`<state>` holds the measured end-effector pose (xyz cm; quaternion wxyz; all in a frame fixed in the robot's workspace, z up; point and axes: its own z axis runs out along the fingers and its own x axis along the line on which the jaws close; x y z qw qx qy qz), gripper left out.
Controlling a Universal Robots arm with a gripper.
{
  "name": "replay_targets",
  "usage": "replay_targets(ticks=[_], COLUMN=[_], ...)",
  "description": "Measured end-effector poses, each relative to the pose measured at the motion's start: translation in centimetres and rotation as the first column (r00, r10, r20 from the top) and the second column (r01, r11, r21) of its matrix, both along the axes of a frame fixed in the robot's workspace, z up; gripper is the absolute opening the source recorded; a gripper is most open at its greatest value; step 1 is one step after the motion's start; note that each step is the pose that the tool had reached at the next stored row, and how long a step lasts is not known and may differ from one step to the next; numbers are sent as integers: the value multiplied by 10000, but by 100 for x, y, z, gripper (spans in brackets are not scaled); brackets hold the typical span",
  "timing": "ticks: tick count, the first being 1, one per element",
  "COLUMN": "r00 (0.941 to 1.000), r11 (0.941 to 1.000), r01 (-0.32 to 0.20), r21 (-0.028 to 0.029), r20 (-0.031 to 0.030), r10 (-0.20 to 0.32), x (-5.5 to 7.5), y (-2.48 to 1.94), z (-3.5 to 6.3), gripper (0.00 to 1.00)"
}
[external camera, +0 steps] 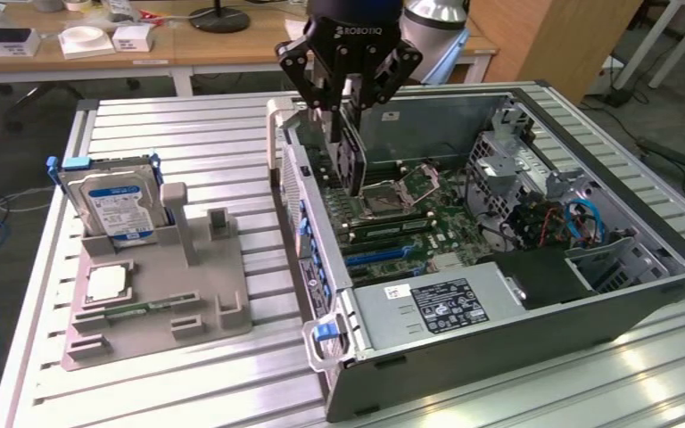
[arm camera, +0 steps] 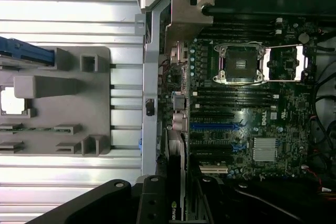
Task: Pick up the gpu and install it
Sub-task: 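Pick up the gpu and move the gpu toward the slot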
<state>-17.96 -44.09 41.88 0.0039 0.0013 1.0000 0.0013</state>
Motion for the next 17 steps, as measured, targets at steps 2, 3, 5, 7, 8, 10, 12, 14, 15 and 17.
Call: replay_targets(ticks=[2,3,5,7,8,10,12,14,15,17], r00=[10000,10000,10000,10000,10000,10000,10000,10000,10000,10000], r11=[10000,10000,10000,10000,10000,10000,10000,10000,10000,10000], r01=[1,0,0,0,0,0,0,-1,0,0], r21=[0,0,0,-1,0,0,0,0,-1,-1], r20=[1,0,0,0,0,0,0,0,0,0], r10=[-1,0,0,0,0,0,0,1,0,0], x=[23,37,64,88,100,123,148,172,183,206], y=[0,0,0,0,0,0,0,0,0,0], z=[0,0,0,0,0,0,0,0,0,0], gripper=[26,26,26,26,26,26,26,26,26,26])
